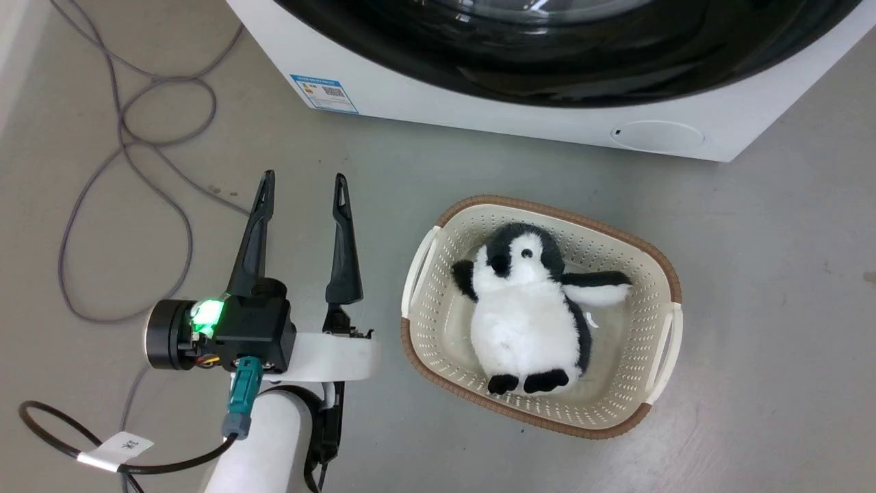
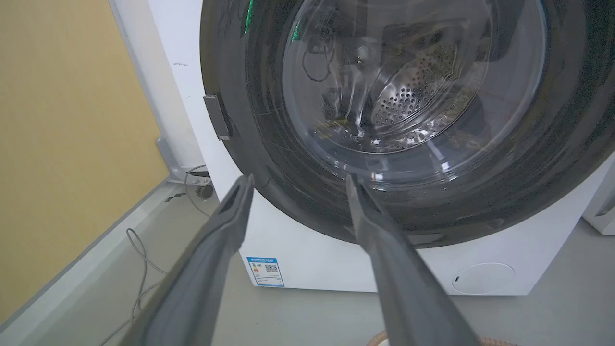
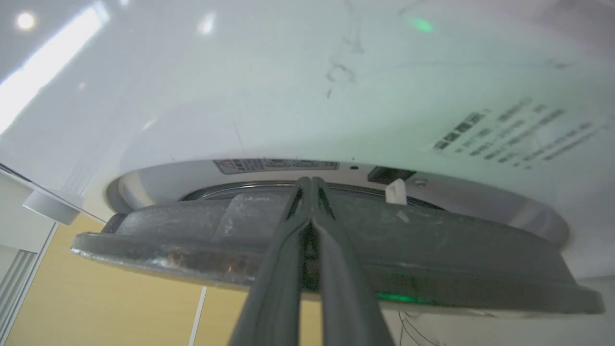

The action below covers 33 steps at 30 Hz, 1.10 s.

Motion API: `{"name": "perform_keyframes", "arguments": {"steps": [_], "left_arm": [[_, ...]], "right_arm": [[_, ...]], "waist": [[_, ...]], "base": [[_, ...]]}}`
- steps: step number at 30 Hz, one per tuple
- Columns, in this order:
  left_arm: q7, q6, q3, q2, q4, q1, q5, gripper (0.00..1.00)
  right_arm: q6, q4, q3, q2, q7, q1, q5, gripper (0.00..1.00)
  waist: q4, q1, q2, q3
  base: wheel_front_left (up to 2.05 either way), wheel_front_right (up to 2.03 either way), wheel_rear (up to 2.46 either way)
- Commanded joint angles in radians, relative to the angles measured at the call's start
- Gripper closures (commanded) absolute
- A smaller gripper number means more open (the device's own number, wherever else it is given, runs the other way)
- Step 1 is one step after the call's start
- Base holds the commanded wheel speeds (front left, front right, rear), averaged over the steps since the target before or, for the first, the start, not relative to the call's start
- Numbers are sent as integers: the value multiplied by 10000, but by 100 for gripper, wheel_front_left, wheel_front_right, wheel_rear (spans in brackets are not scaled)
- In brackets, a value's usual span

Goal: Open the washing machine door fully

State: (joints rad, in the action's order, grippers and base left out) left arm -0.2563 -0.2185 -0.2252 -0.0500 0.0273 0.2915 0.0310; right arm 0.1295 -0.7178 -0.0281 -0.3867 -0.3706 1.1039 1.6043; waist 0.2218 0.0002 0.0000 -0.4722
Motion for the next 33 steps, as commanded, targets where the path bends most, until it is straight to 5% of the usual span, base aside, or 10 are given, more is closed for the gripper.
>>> {"name": "perform_keyframes", "arguments": {"steps": [1,14,33], "left_arm": [[-55,-39,-13,-4,-5,170,34,0],[-55,107,218,-31,-247,-257,-70,0],[-55,318,396,-233,-691,-1234,-193,0]], "right_arm": [[12,85,-265,258,-225,-61,18,100],[12,910,-740,258,-1058,-1567,-134,100],[12,3764,-1839,805,-2211,-5099,-130,100]], "waist": [[-17,-2,0,35],[-410,-2,0,892],[-881,-2,0,2490]], "base": [[0,0,0],[0,0,0],[0,0,0]]}}
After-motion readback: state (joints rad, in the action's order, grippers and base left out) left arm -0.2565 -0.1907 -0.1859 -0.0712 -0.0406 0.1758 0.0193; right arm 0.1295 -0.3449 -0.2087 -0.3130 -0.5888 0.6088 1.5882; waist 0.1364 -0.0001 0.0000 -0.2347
